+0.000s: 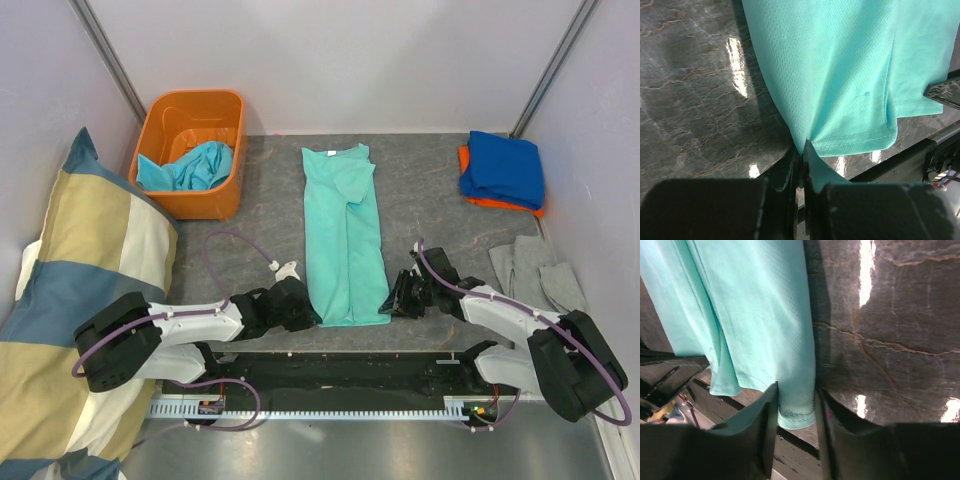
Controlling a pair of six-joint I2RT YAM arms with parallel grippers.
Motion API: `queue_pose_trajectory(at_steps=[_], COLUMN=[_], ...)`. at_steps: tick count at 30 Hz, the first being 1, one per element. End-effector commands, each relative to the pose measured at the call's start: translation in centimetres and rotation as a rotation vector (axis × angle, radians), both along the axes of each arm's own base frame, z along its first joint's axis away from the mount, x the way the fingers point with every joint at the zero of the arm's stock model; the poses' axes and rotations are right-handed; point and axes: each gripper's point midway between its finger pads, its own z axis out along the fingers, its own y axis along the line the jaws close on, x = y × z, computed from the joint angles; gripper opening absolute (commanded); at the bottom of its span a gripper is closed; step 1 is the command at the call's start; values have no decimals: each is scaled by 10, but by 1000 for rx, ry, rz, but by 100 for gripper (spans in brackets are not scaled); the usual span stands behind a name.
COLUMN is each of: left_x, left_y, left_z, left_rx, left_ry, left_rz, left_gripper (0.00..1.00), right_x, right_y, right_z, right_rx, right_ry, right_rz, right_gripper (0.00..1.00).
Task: Fold and stack the t-shirts
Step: Fold the tshirt
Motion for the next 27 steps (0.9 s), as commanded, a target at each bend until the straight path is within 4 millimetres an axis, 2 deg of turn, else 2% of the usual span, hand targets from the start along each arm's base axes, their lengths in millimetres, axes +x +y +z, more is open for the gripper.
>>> queue_pose_trajectory(at_steps=[1, 3, 4, 8, 12, 14, 18, 20, 22, 23, 26, 27], left_x=[-15, -16, -17, -21, -26, -19, 0, 12, 19, 26, 40, 44], left_y=[31, 31, 32, 36, 39, 35, 23, 12, 7, 0, -12, -14], left_z=[-30, -30, -31, -28, -21, -5, 33, 55, 68, 79, 98, 97], left_rx=[161, 164, 170, 209, 210, 197, 165, 138, 132, 118, 116, 129], left_ry=[56, 57, 63, 79, 84, 45, -53, -108, -140, -167, -221, -224], left_rz=[-16, -20, -23, -57, -75, -75, -74, -76, -73, -75, -80, -81], left_gripper=[9, 9, 8, 2, 2, 2, 2, 2, 2, 2, 2, 2], right_x=[-6, -7, -8, -10, -11, -10, 1, 11, 20, 24, 40, 44], right_y=[-2, -2, -2, 0, 4, 6, 18, 27, 33, 35, 41, 43], right_z=[-12, -11, -11, -3, 15, 23, 53, 71, 85, 89, 96, 93], right_rx=[-15, -12, -8, 4, -3, 0, 31, 51, 65, 68, 62, 51], right_ry=[18, 18, 19, 9, -17, -26, -76, -110, -139, -149, -177, -173], right_rz=[0, -1, 0, 8, 35, 47, 66, 72, 74, 74, 75, 78], right_gripper=[23, 13, 0, 0, 0, 0, 0, 0, 0, 0, 0, 0])
